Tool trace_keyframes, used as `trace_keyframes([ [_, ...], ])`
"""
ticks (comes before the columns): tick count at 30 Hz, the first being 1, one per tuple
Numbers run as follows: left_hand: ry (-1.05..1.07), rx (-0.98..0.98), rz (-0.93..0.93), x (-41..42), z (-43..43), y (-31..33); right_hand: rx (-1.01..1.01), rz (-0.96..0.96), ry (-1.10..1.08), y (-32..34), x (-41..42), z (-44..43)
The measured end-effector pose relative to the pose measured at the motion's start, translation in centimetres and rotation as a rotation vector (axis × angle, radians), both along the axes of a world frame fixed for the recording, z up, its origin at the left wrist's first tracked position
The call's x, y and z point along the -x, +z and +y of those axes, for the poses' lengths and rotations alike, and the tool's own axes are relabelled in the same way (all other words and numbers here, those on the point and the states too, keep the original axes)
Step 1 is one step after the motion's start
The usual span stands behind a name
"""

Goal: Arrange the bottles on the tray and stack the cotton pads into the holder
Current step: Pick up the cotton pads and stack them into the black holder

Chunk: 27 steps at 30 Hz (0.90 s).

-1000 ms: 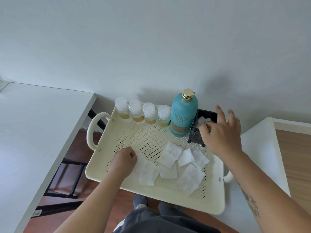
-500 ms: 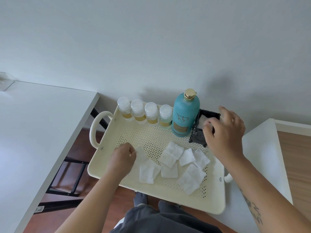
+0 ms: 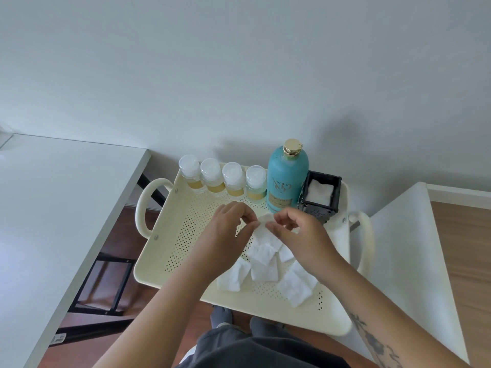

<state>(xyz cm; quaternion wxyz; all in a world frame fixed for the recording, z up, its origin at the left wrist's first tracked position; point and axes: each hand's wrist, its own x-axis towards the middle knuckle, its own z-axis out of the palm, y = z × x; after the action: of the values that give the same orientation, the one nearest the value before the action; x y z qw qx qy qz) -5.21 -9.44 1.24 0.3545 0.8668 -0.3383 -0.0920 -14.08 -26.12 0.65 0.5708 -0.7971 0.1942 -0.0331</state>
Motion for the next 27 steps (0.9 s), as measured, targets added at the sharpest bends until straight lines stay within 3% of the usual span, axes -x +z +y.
trace_keyframes([
  [6, 0.09, 0.006, 0.069, -0.1, 0.5, -1.3, 0.01, -0.093, -0.169, 1.1, 0.0, -2.5],
  [15, 0.178, -0.328, 0.198, -0.3, 3.8, -5.5, 0.182, -0.086, -0.552, 1.2, -0.8, -7.4],
  [20, 0.177, -0.428, 0.244, 0.1, 5.0, -7.3, 0.209, 0.026, -0.521, 0.4, -1.7, -8.0],
  [27, 0.17, -0.5, 0.299, 0.2, 5.4, -8.0, 0.482, 0.042, -0.443, -0.3, -1.9, -7.9],
])
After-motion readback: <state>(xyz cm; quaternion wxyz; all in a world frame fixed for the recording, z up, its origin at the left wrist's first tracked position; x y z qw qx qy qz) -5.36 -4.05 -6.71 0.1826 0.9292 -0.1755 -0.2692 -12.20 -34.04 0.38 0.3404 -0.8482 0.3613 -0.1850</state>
